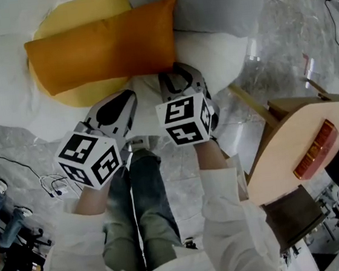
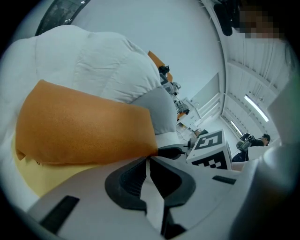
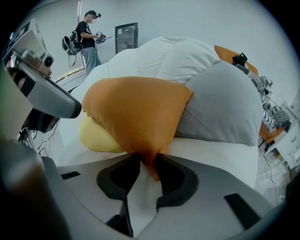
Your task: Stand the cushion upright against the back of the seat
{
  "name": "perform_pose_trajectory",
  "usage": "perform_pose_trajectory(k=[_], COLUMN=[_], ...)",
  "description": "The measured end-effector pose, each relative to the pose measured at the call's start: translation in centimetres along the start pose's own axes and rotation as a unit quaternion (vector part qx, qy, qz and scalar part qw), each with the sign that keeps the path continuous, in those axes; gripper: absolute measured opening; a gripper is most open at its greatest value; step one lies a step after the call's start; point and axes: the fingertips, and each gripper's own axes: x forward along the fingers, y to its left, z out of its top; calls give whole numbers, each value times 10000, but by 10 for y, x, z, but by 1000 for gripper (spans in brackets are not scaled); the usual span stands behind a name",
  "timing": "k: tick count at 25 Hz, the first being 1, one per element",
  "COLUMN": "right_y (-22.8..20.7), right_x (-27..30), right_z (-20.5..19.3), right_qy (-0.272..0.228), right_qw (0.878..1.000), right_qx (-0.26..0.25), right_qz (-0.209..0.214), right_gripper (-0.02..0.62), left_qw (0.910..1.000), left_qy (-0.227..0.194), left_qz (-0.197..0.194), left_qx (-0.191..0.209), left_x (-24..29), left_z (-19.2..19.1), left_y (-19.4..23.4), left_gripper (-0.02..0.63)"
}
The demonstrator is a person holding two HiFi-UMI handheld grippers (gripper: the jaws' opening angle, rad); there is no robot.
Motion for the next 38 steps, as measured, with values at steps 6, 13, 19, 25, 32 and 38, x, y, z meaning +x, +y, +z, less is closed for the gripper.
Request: perform_pose_trajectory(k=[6,13,19,25,32,38], right_y=[3,9,22,30,28,20], right_x=[-15,-44,-72,-98,-126,-151], right_z=[17,51,79,118,163,198], right_qy=[-132,-412,-514,-693,-768,-875], right_qw=[9998,9991,9983,9954,9846,9770], right_qx=[50,-115,-287,-661,-1558,-1895], right_qz=[124,53,-57,-12,-213,-432], right_gripper=[55,46,46,46,44,44], left_qw=[9999,9999,9990,9978,9969,9964], left_qy=[55,-89,-303,-544,-637,-693], left_qz=[-55,0,206,261,374,447], left_qx=[78,132,244,257,259,219], left_x=[-7,-24,-50,-73,-100,-119], left_z=[5,32,61,91,113,130], left_y=[-10,-13,-21,-34,-42,-47], left_gripper=[9,9,9,9,9,9])
